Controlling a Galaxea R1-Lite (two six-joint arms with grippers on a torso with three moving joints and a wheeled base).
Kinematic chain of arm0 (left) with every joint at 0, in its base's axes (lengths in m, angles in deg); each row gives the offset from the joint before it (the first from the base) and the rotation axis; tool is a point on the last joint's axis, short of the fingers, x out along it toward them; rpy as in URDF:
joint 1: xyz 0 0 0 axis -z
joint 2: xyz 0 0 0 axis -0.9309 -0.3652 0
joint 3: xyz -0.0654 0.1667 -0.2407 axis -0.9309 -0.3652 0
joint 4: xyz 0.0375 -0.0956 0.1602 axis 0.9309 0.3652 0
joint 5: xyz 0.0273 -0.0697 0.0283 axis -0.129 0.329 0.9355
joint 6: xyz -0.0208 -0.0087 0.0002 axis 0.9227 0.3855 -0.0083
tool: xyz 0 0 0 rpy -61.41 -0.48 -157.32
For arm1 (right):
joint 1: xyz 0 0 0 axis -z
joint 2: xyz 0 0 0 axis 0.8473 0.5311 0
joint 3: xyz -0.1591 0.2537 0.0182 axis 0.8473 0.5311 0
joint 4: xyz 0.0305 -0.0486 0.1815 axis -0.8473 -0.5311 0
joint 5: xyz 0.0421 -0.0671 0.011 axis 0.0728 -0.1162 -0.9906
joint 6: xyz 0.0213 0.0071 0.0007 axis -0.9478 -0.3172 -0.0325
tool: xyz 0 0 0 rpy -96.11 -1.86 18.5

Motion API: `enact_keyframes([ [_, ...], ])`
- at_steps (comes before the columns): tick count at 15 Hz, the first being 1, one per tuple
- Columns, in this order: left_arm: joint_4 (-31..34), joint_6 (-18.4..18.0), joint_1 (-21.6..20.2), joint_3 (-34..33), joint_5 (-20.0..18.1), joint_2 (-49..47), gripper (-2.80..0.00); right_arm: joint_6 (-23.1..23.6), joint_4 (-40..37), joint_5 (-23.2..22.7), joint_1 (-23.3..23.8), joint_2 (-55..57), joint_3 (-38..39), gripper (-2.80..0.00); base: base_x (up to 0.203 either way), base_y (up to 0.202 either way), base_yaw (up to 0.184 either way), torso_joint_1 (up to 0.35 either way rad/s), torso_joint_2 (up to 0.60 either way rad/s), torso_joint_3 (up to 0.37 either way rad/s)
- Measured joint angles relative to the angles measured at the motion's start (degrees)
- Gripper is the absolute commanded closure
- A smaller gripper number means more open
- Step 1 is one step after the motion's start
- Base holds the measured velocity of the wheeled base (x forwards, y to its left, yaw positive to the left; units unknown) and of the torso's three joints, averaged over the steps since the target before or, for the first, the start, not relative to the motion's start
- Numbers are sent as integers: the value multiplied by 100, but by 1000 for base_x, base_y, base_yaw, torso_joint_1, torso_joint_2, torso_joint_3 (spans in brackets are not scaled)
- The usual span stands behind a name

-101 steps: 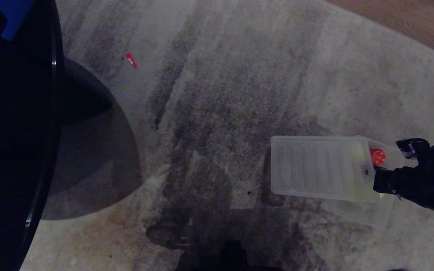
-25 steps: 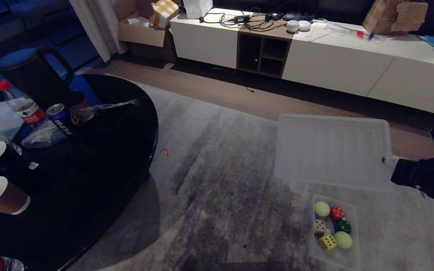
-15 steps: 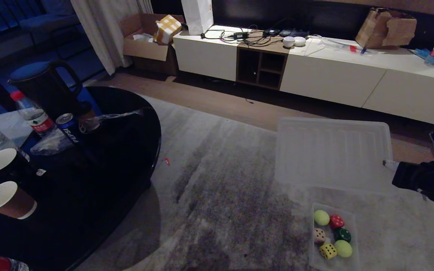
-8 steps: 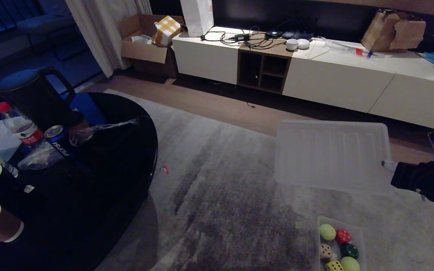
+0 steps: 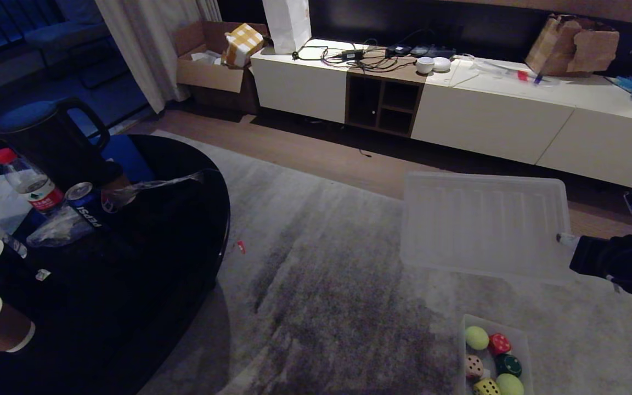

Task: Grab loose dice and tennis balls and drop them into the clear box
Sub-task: Close the lid

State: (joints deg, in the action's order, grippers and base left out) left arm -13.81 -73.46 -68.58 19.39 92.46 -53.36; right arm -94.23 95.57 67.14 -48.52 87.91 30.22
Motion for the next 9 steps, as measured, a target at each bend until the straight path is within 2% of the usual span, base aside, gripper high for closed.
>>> enact_keyframes([
  [3, 1, 0, 0, 0, 2, 0, 0, 0, -3, -1, 5, 1, 0, 0, 0, 0, 0, 0, -1, 55],
  [9, 1, -2, 0, 0, 2, 0, 0, 2, 3, -3, 0, -3, 30, 0, 0, 0, 0, 3, 2, 190],
])
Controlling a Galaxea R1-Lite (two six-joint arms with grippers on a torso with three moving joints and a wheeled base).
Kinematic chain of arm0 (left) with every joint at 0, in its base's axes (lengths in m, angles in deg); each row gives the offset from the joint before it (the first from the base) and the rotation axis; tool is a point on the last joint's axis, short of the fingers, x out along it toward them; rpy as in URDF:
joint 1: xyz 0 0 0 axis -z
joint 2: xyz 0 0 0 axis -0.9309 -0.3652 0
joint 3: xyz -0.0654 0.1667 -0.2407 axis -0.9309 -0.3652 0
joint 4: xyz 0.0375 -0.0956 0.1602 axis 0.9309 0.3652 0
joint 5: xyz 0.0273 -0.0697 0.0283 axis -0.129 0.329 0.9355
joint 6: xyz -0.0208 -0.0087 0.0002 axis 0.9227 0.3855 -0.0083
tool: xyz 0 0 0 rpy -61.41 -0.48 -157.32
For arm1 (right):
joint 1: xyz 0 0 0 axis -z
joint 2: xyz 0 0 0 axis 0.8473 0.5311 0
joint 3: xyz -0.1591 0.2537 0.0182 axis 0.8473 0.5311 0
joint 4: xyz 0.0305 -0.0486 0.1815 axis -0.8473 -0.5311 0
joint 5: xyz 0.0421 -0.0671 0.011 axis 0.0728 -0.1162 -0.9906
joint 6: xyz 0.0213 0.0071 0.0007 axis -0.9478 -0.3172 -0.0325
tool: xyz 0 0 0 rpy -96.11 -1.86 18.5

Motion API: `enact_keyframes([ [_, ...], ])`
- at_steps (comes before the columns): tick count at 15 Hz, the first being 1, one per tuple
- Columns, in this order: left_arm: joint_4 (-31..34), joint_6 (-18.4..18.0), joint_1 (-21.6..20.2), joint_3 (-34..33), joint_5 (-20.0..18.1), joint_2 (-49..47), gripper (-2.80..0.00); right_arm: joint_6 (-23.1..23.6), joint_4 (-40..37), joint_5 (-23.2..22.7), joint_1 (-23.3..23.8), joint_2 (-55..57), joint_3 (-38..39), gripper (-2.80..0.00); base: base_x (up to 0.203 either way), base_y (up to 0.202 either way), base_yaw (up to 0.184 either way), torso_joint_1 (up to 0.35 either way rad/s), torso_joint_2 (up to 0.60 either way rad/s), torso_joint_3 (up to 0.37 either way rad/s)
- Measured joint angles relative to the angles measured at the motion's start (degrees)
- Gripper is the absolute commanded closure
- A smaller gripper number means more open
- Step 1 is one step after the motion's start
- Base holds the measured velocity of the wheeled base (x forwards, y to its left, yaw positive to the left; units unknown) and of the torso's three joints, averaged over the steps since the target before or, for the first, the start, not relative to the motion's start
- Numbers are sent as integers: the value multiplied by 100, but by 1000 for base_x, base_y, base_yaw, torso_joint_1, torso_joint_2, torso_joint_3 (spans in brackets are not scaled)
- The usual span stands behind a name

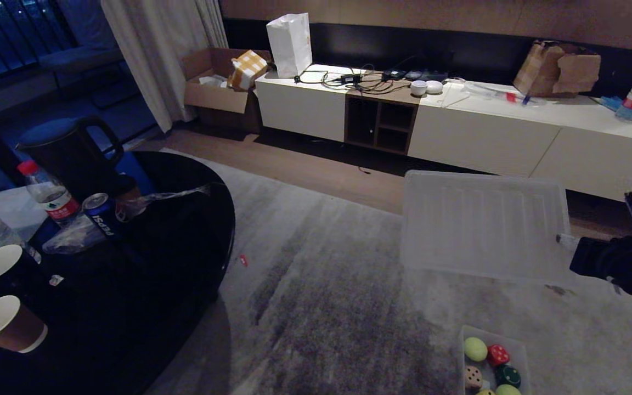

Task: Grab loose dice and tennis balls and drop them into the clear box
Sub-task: Close the lid

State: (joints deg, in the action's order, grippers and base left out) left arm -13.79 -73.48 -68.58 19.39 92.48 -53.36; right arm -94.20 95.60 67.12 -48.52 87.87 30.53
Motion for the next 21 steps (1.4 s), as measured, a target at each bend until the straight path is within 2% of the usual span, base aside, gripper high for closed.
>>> enact_keyframes([
  [7, 0, 2, 0, 0, 0, 0, 0, 74, 5, 9, -91, -128, 46, 0, 0, 0, 0, 2, 2, 203],
  [11, 0, 0, 0, 0, 0, 0, 0, 760, 56, 400, -152, -183, 56, 0, 0, 0, 0, 3, 4, 184],
  [16, 0, -7, 0, 0, -2, 0, 0, 714, 144, 185, -260, -260, 184, 0, 0, 0, 0, 2, 2, 25],
  [21, 0, -9, 0, 0, -4, 0, 0, 332, 228, 196, -184, -223, 234, 0, 0, 0, 0, 0, 0, 0],
])
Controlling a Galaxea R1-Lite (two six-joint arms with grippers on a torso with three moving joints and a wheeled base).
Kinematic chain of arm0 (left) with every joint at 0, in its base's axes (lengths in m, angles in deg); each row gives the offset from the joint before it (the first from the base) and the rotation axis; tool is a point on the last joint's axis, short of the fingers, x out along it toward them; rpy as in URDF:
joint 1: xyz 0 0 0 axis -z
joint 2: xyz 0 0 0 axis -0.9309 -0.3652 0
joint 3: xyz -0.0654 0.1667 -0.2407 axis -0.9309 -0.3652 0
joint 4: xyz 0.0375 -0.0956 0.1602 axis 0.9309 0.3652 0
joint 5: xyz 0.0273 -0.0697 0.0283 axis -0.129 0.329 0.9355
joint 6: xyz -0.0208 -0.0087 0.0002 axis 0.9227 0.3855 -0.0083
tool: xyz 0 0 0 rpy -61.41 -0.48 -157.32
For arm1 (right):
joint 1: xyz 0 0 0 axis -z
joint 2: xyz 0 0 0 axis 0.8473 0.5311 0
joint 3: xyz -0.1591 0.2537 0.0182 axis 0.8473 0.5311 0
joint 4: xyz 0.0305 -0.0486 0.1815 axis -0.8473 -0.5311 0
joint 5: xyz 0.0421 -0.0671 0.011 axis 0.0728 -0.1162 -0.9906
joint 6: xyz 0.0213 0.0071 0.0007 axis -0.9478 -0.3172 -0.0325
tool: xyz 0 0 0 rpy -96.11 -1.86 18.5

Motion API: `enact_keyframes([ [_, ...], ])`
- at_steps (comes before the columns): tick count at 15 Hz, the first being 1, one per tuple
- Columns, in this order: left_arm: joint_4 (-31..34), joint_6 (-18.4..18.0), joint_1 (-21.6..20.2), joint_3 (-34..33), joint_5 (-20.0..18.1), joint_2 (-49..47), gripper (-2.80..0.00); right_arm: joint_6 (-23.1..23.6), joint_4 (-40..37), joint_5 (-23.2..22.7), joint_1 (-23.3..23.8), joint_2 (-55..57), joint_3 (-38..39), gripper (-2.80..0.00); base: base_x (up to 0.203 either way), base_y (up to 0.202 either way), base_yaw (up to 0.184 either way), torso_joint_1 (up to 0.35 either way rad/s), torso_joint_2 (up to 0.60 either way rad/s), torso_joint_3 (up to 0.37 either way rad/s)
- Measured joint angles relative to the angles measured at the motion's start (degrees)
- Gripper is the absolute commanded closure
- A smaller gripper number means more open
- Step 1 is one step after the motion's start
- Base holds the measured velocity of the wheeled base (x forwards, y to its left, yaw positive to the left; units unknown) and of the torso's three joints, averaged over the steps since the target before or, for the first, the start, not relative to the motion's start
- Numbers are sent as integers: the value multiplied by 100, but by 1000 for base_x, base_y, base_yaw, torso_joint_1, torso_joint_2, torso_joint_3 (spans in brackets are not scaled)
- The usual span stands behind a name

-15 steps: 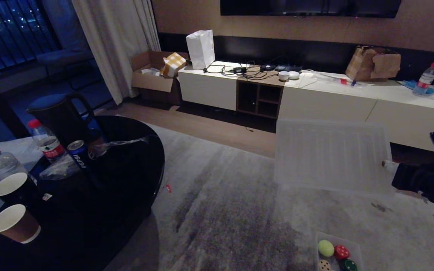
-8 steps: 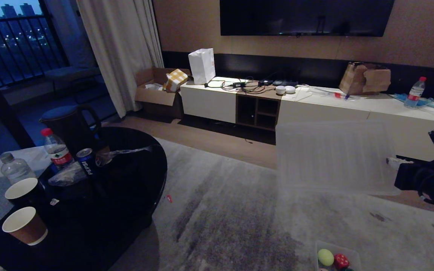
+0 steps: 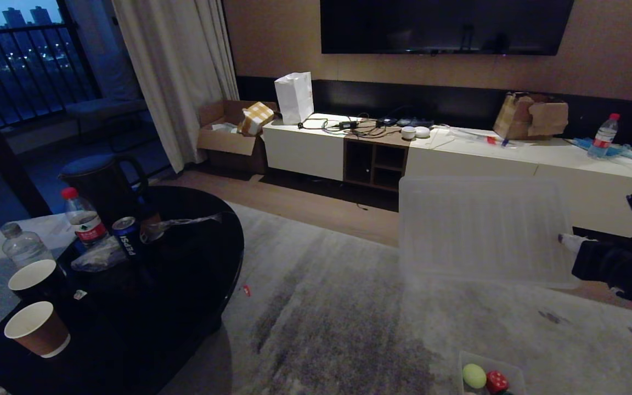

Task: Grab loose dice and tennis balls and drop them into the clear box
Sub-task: Close the lid

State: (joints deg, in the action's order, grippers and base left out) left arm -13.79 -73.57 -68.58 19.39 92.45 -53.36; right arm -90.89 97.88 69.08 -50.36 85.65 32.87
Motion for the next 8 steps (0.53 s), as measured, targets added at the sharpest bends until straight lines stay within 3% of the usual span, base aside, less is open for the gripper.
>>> enact_keyframes([
  [5, 2, 1, 0, 0, -1, 0, 0, -127, 69, 0, -1, 83, 7, 0, 0, 0, 0, 0, 0, 0],
  [8, 0, 1, 0, 0, 1, 0, 0, -124, 71, -16, -26, 135, 13, 0, -5, -7, 117, 5, 4, 4],
])
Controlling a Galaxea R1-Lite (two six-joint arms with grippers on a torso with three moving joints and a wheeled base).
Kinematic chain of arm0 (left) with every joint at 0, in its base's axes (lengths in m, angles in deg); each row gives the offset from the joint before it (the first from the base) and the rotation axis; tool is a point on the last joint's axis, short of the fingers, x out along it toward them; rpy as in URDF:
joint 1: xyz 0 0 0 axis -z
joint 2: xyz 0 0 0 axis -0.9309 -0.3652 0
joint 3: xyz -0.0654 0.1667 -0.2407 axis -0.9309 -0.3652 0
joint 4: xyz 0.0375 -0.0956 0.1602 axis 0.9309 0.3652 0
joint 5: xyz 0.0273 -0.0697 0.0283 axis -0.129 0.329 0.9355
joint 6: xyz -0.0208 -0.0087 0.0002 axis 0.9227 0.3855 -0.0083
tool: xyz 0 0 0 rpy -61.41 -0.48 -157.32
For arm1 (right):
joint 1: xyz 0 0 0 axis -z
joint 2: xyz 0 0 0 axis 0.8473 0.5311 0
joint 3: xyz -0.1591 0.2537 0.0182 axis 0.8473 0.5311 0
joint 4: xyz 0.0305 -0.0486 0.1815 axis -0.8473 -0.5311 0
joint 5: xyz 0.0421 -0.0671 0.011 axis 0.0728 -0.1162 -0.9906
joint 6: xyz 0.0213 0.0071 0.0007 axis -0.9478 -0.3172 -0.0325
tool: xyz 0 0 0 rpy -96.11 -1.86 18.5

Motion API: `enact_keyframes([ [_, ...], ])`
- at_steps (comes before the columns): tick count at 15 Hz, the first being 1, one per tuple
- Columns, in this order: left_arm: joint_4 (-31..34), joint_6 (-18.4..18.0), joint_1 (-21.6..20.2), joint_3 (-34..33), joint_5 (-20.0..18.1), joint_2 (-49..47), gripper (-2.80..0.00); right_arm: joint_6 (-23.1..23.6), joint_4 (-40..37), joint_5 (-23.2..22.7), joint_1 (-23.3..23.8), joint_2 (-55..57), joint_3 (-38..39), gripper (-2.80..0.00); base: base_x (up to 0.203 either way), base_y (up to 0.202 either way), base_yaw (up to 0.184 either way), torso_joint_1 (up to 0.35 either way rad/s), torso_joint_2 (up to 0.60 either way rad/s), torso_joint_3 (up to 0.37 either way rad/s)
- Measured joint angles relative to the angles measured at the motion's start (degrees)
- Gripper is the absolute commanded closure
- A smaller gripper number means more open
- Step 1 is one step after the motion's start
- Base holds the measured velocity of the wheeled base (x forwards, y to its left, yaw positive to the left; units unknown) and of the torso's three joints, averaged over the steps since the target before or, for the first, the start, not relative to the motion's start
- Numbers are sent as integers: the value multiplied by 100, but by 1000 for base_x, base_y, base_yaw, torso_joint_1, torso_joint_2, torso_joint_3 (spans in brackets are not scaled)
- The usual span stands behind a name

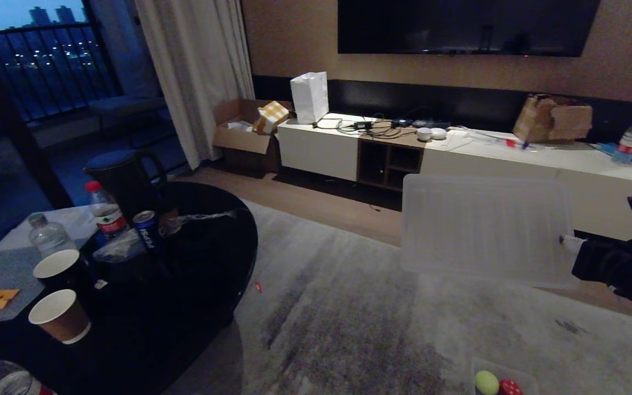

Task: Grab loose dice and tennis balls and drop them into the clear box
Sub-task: Close the lid

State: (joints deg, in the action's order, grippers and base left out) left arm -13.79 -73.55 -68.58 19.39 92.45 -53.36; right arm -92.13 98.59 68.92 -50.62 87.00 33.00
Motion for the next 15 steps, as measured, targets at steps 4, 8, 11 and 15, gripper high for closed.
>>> enact_keyframes([
  [4, 0, 0, 0, 0, -1, 0, 0, 2, 1, -26, -16, 69, -6, 0, 1, -10, 163, 1, 4, 3],
  [8, 0, -1, 0, 0, 0, 0, 0, 0, 125, -30, -22, 238, 5, 0, 0, -10, 164, 3, 2, 3],
  [11, 0, 0, 0, 0, 0, 0, 0, 14, 142, -28, -52, 305, 6, 0, 1, -10, 161, 5, 3, 1],
  [15, 2, 0, 0, 0, 0, 0, 0, 57, 145, -30, -54, 330, 0, 0, 1, -8, 164, 3, 1, 4],
])
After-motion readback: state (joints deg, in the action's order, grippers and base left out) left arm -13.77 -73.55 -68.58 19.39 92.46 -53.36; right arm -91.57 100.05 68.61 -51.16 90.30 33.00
